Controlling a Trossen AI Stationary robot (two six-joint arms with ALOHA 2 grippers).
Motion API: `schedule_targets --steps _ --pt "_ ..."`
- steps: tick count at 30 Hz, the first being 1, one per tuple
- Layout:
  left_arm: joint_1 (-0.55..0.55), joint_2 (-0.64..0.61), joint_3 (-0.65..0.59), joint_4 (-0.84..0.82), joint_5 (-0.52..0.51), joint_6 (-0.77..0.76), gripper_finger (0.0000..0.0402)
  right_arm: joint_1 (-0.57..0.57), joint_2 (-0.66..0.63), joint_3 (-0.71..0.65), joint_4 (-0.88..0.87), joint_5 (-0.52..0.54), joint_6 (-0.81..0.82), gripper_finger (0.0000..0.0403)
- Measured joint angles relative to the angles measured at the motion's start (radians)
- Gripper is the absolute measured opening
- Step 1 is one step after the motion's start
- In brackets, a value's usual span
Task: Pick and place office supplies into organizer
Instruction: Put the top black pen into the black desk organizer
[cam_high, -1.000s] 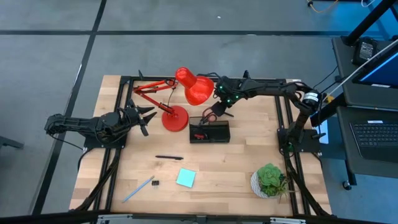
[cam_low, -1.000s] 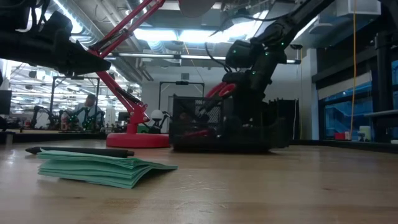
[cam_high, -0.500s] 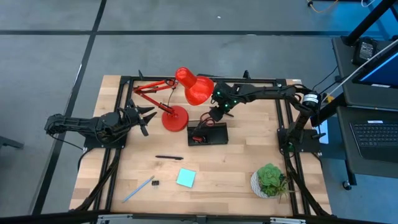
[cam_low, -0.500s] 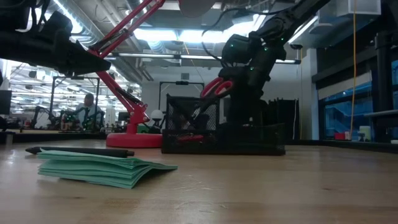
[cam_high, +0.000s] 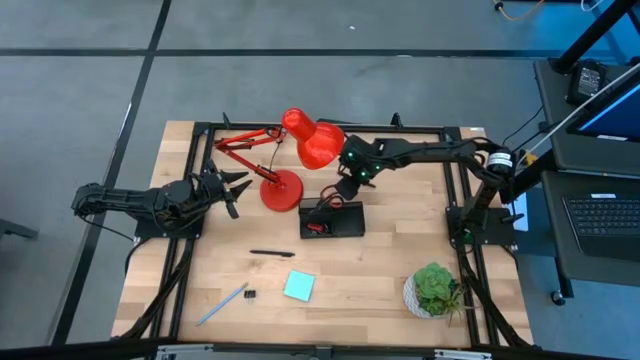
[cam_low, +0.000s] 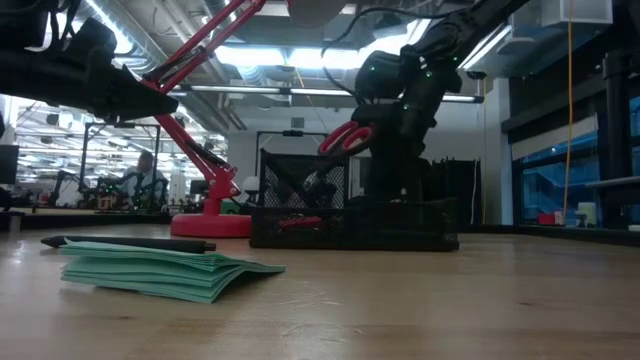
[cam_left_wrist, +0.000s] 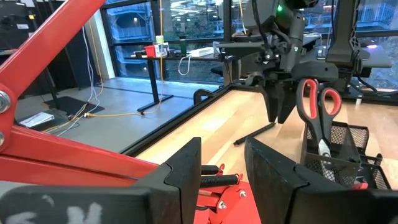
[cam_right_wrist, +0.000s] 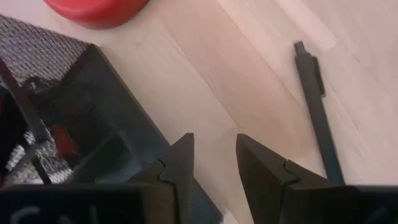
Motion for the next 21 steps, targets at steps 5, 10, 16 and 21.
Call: schedule_targets --steps 5,10,16,21 --pt "0.000 0.000 0.000 0.000 0.000 0.000 0.0118 0.000 -0.056 -0.003 -0.013 0.004 -0.031 0.0123" --pt "0.000 0.000 0.000 0.000 0.000 0.000 0.0118 -0.003 -0.125 -0.002 -0.006 0.002 -0.039 0.0123" --pt "0.000 0.000 0.000 0.000 0.000 0.000 0.0118 -0.026 -0.170 -0.001 -0.001 0.038 -0.182 0.0123" --pt "0.000 0.000 0.000 0.000 0.000 0.000 0.0118 -0.047 -0.171 -0.001 0.002 0.042 -0.234 0.0123"
